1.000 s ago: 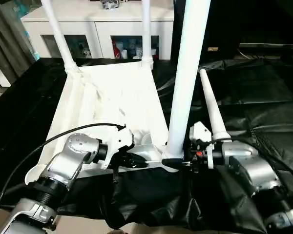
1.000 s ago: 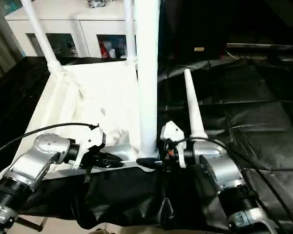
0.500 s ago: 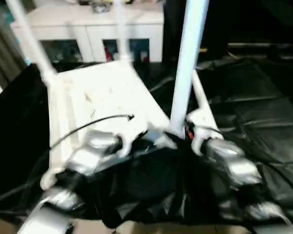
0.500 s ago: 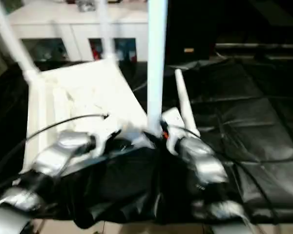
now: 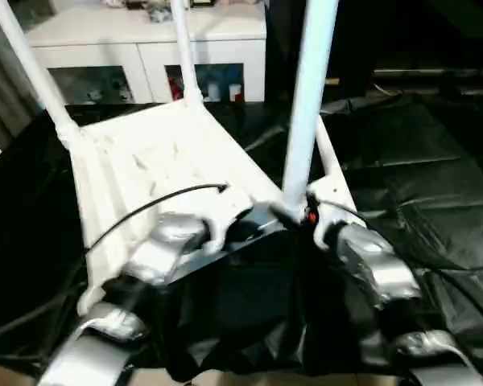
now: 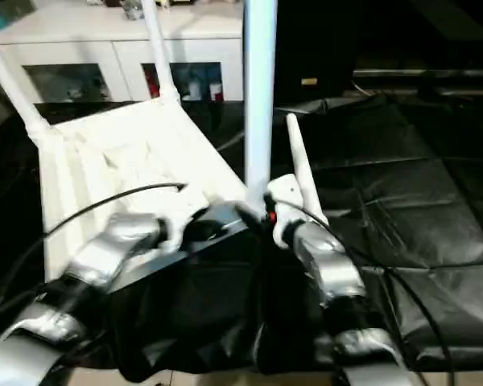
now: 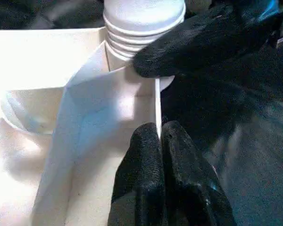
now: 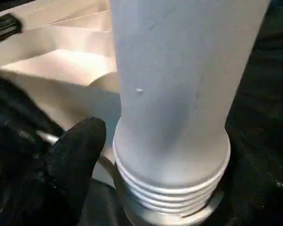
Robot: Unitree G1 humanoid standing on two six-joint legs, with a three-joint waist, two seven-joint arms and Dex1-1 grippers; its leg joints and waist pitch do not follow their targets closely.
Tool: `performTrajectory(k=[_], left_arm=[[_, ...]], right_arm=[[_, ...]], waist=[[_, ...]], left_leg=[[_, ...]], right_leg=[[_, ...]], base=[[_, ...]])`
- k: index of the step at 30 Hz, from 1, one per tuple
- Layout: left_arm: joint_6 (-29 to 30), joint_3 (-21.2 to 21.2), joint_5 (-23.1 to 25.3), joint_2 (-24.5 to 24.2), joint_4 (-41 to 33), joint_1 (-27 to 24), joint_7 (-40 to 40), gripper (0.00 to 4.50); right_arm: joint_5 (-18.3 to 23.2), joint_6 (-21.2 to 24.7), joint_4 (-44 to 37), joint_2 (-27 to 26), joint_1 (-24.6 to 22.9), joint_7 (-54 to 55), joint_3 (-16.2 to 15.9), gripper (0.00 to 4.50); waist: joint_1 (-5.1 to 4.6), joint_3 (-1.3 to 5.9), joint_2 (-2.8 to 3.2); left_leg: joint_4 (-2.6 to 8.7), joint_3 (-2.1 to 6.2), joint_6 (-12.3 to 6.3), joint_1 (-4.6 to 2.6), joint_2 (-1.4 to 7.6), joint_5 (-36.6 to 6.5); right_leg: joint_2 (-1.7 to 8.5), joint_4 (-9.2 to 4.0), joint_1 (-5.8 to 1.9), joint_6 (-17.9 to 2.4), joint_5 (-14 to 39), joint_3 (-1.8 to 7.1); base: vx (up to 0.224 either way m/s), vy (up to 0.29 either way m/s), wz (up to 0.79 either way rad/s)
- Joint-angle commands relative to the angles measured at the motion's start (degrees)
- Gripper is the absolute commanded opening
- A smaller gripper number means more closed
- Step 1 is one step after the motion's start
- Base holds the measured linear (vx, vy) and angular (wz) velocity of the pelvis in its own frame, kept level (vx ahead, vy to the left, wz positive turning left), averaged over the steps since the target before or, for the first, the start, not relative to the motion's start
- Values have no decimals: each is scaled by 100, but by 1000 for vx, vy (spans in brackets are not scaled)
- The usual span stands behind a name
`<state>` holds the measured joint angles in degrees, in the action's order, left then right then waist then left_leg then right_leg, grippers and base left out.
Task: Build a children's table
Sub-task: Rotate leg to tighten
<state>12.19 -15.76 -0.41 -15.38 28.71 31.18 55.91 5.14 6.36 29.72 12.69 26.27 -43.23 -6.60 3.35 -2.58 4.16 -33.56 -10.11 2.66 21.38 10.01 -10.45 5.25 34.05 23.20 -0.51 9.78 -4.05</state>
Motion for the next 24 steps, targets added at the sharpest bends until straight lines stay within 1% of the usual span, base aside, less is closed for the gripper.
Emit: performTrajectory(k=[1, 2, 3, 4, 5, 6, 7, 8, 9, 10, 12, 14, 16, 17, 18, 19, 21, 24], left_arm=[[-214, -272, -254, -81, -488, -123, 669, 0], [-210, -297, -297, -206, -598, -205, 864, 0], [-207, -301, -327, -292, -664, -255, 989, 0], [-207, -293, -372, -410, -746, -315, 1144, 0], [-192, -281, -425, -518, -835, -371, 1288, 0], [-180, -275, -460, -584, -900, -410, 1376, 0], [-171, -263, -499, -660, -957, -443, 1470, 0], [-150, -249, -550, -757, -1042, -488, 1589, 0], [-148, -245, -564, -783, -1061, -498, 1624, 0], [-121, -221, -599, -863, -1128, -528, 1723, 0], [-114, -207, -614, -906, -1155, -539, 1770, 0], [-94, -197, -639, -972, -1208, -554, 1841, 0], [-85, -191, -646, -992, -1229, -560, 1860, 0], [-81, -189, -648, -997, -1238, -563, 1862, 0], [-77, -188, -651, -1000, -1247, -566, 1861, 0], [-73, -189, -653, -1000, -1259, -571, 1854, 0], [-61, -192, -664, -1005, -1283, -583, 1853, 0], [-57, -189, -668, -980, -1294, -604, 1809, 0]], right_arm=[[177, 85, -404, -4, -146, -773, -499, 381], [242, 132, -550, 96, -194, -959, -501, 381], [289, 160, -665, 173, -233, -1112, -501, 381], [353, 209, -809, 293, -284, -1307, -498, 381], [397, 227, -921, 410, -328, -1465, -501, 381], [427, 237, -994, 488, -361, -1564, -501, 381], [466, 265, -1067, 581, -395, -1685, -505, 381], [508, 296, -1158, 702, -446, -1858, -513, 381], [511, 294, -1172, 730, -455, -1896, -515, 381], [516, 299, -1218, 833, -484, -2021, -535, 381], [515, 305, -1236, 886, -493, -2087, -551, 381], [521, 352, -1292, 964, -511, -2222, -582, 381], [529, 384, -1323, 991, -518, -2272, -598, 381], [539, 403, -1336, 1002, -519, -2296, -609, 366], [552, 417, -1345, 1011, -518, -2317, -622, 356], [569, 440, -1358, 1012, -517, -2345, -646, 349], [590, 471, -1385, 1016, -519, -2384, -671, 346], [590, 509, -1414, 975, -528, -2386, -676, 311]], waist=[[58, 374, -75], [63, 367, -74], [71, 368, -60], [86, 370, -74], [98, 349, -74], [124, 347, -72], [159, 336, -72], [191, 337, -92], [192, 325, -95], [196, 325, -99], [198, 325, -93], [196, 330, -125], [201, 339, -122], [204, 341, -124], [203, 342, -150], [212, 349, -133], [210, 346, -150], [215, 341, -150]], left_leg=[[381, 92, -517, -5, 282, -1136], [375, 73, -549, -6, 291, -1134], [381, 80, -543, -16, 302, -1173], [383, 80, -536, -24, 305, -1190], [400, 75, -513, -33, 320, -1291], [400, 69, -491, -44, 322, -1351], [415, 68, -430, -65, 333, -1467], [421, 71, -367, -67, 329, -1506], [430, 70, -326, -70, 327, -1540], [432, 72, -302, -72, 326, -1557], [434, 73, -259, -71, 318, -1553], [431, 79, -256, -50, 312, -1509], [421, 80, -272, -51, 313, -1407], [412, 74, -294, -48, 309, -1330], [406, 68, -313, -48, 306, -1287], [397, 71, -336, -43, 305, -1208], [390, 67, -372, -36, 305, -1174], [388, 67, -369, -41, 303, -1173]], right_leg=[[325, -356, -340, -1386, 958, 217], [324, -359, -312, -1387, 975, 227], [327, -357, -307, -1397, 1004, 227], [312, -351, -304, -1401, 1033, 221], [305, -365, -282, -1386, 1180, 229], [314, -375, -278, -1359, 1268, 236], [319, -392, -258, -1314, 1456, 250], [322, -390, -259, -1271, 1545, 256], [320, -396, -242, -1257, 1610, 264], [322, -396, -243, -1247, 1639, 265], [322, -399, -240, -1214, 1650, 275], [333, -387, -262, -1215, 1614, 272], [332, -373, -265, -1230, 1504, 271], [326, -367, -266, -1262, 1391, 270], [325, -367, -268, -1275, 1341, 271], [331, -350, -277, -1301, 1261, 268], [324, -346, -279, -1329, 1206, 261], [325, -349, -275, -1319, 1280, 262]], base=[[0, 0, 0], [0, 0, 0], [0, 0, 0], [0, 0, 0], [0, 0, 0], [0, 0, 0], [0, 0, 0], [0, 0, 0], [0, 0, 0], [0, 0, 0], [0, 0, 0], [0, 0, 0], [0, 0, 0], [0, 0, 0], [0, 0, 0], [0, 0, 0], [0, 0, 0], [0, 0, 0]])
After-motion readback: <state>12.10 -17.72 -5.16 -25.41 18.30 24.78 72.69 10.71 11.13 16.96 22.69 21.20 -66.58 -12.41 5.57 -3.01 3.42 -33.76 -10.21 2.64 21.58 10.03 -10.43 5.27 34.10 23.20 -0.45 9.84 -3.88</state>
